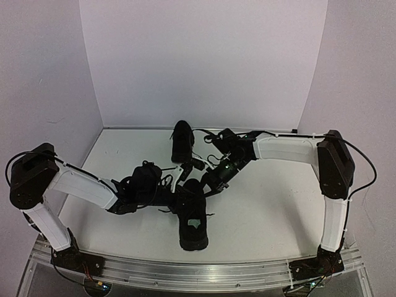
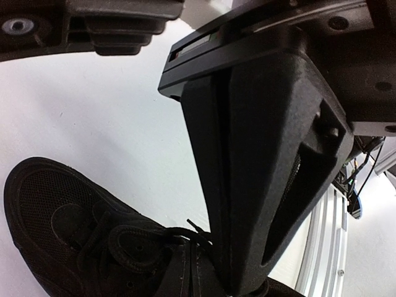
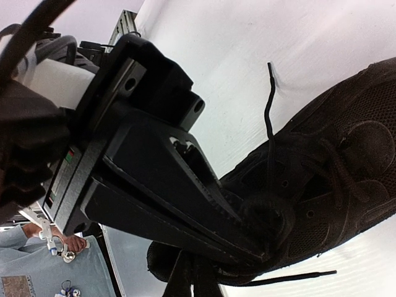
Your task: Tie the shoes
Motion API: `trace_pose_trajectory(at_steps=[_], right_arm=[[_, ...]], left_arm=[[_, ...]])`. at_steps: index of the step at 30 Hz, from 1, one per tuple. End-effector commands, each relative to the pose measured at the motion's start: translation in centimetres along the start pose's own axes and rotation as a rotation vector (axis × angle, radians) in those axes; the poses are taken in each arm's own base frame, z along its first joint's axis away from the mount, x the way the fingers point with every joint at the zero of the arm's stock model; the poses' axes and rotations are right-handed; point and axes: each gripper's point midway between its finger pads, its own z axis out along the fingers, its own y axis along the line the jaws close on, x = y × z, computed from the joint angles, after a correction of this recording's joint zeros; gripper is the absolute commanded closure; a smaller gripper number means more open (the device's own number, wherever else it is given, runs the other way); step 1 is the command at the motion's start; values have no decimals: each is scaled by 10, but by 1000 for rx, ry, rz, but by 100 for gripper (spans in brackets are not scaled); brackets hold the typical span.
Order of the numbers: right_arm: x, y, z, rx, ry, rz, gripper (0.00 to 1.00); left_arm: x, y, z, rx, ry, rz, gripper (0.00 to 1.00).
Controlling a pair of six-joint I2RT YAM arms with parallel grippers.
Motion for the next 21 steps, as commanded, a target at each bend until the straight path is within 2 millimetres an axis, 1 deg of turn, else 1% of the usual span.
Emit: trace_pose_trajectory(at_steps=[1,7,11,16,21], right_arm=[[-18,9,-17,25,-66,-66,98],[-22,12,-17,13,-70,-73,98],[-22,14,-16,-1,-67,-74,98],[-19,14,-13,-16,-56,-69,97],[-16,16,-10,-29,-45,-69,95]], left_arm=[[-13,-26,-9,113,-11,46,100],[-10,-31,-2,158,12,55,100],[-14,-30,7,173,-12,51,100],[-18,-35,18,225,-31,39,100],[-21,-31,20,221,-57,31,100]])
